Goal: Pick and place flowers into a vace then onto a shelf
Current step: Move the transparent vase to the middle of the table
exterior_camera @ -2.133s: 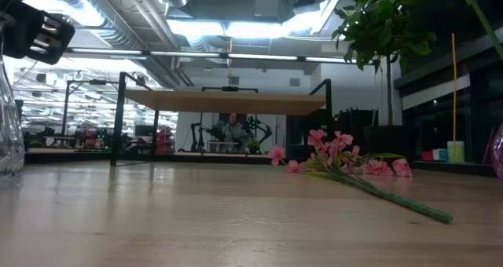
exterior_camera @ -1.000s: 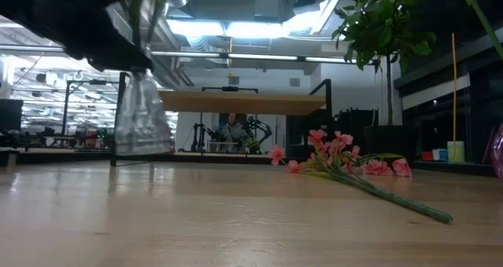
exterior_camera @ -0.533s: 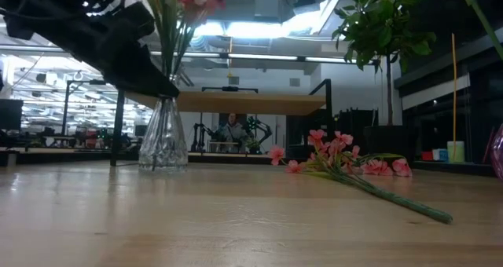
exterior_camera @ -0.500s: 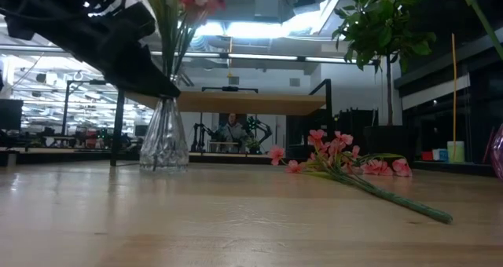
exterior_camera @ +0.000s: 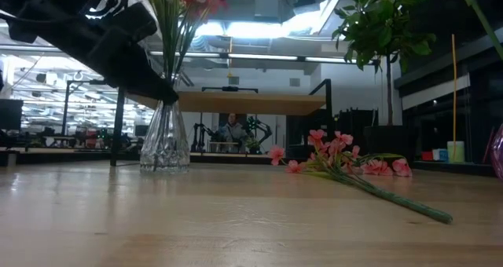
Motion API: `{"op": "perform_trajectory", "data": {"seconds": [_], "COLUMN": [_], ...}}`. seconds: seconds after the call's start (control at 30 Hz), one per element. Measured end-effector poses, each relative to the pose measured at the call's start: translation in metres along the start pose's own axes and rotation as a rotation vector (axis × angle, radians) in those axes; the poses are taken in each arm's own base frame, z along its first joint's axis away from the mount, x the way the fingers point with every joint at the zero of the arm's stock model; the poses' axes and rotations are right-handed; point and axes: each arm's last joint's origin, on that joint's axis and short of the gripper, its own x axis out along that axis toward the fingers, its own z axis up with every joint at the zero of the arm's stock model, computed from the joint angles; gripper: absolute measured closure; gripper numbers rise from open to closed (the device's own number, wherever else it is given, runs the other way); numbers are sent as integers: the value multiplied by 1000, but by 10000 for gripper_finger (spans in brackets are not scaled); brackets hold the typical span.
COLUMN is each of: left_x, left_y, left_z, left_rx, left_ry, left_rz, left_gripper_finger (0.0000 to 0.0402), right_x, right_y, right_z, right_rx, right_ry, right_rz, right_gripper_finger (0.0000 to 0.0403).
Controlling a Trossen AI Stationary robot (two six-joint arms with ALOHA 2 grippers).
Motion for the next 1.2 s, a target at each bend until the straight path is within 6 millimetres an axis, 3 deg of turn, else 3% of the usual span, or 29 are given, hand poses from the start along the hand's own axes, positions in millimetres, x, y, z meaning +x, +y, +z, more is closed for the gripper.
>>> {"op": "perform_trajectory", "data": {"seconds": [0.67,1.2], "left_x": [-32,-13], "left_y": [6,0], "left_z": [14,5], "left_rx": [12,36], "left_ry": [-78,-46], "left_rz": [-53,61], "left_gripper_finger": [240,240], "right_x": [0,0], "right_y": [0,0], "right_z": [0,0], "right_rx": [-6,-4], "right_ry": [0,0], "right_rz": [-1,0], "right_gripper_finger": [186,186]}}
